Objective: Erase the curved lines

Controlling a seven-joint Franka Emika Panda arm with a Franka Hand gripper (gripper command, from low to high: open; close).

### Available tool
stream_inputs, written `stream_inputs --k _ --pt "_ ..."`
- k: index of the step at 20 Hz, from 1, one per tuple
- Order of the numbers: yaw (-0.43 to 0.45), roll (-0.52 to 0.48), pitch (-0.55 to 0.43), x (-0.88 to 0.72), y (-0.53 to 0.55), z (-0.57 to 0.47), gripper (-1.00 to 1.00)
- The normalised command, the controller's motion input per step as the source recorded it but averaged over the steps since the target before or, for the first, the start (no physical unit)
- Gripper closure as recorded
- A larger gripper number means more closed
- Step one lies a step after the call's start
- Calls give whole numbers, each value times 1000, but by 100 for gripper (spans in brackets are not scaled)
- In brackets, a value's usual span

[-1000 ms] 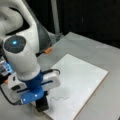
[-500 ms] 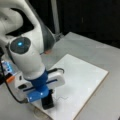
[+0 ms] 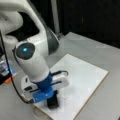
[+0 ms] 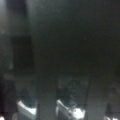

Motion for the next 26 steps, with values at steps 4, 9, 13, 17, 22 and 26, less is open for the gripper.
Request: stream_inputs --k 4,9,13,17,22,26 --pt "-47 28 -170 -256 23 -164 100" --pt "-69 3 -155 -342 11 -137 100" --pt "-70 -19 -162 -380 21 -108 100" --pt "-66 -28 -190 -332 68 -127 100" --pt "-64 -21 -232 -201 118 -194 100" --pt "-82 -16 -246 -90 129 -240 100"
